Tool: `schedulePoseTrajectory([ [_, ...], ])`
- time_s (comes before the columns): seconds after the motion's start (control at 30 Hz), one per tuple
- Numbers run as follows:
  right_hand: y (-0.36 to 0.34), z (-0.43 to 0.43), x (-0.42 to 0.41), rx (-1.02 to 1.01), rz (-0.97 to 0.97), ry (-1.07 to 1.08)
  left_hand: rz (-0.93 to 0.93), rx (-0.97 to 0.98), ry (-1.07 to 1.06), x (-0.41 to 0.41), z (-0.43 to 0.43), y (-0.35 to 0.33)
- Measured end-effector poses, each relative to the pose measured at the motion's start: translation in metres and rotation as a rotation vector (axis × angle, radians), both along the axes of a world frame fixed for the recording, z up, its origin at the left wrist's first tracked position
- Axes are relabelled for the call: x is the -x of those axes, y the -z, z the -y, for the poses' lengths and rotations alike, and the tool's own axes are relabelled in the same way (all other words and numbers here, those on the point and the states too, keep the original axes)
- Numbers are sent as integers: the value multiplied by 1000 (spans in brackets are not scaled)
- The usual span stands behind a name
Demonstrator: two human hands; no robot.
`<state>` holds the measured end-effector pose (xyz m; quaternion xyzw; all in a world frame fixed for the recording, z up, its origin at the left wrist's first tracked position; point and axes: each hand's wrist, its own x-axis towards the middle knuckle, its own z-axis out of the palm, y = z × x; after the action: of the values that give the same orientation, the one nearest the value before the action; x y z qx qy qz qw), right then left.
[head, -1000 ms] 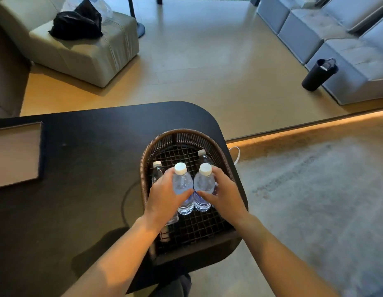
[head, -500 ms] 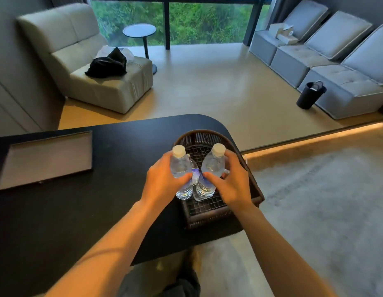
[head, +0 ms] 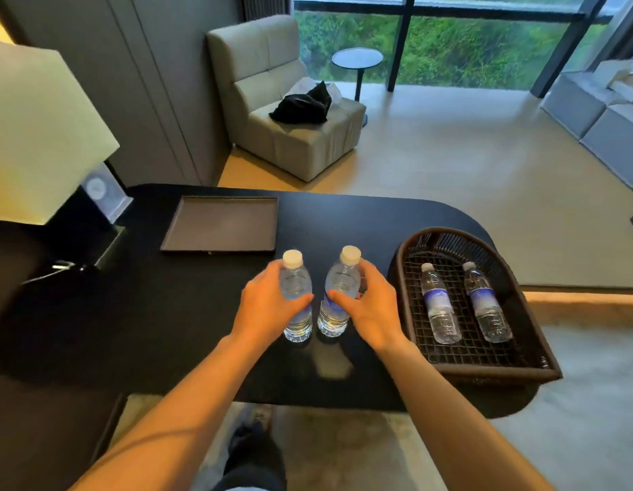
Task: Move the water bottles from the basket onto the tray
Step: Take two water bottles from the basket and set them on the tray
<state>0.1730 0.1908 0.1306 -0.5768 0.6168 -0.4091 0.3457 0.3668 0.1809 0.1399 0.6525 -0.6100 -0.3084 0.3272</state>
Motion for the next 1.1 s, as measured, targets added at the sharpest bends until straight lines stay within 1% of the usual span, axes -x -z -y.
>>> schedulePoseTrajectory([
  [0.13, 13, 36, -59, -65, -18, -37, 2, -23, -81, -58, 21, 9],
  [0.27, 32, 80, -112, -47, -54, -90, 75, 2, -137, -113, 61, 19],
  [0.6, 59, 242, -236, -109, -71, -35, 108, 1, -161, -233, 219, 49],
  [0.7, 67, 294, -268, -118, -98, -30, 113, 23, -158, -260, 268, 56],
  [0.83, 82, 349, -305, -126, -86, -39, 115, 42, -155, -289, 325, 71],
  [0.93, 93, 381, -325, -123, -74, -51, 108, 68, -171, -304, 357, 86],
  [1.1, 102, 424, -348, -63, -118, -62, 101, 99, -182, -318, 397, 105],
])
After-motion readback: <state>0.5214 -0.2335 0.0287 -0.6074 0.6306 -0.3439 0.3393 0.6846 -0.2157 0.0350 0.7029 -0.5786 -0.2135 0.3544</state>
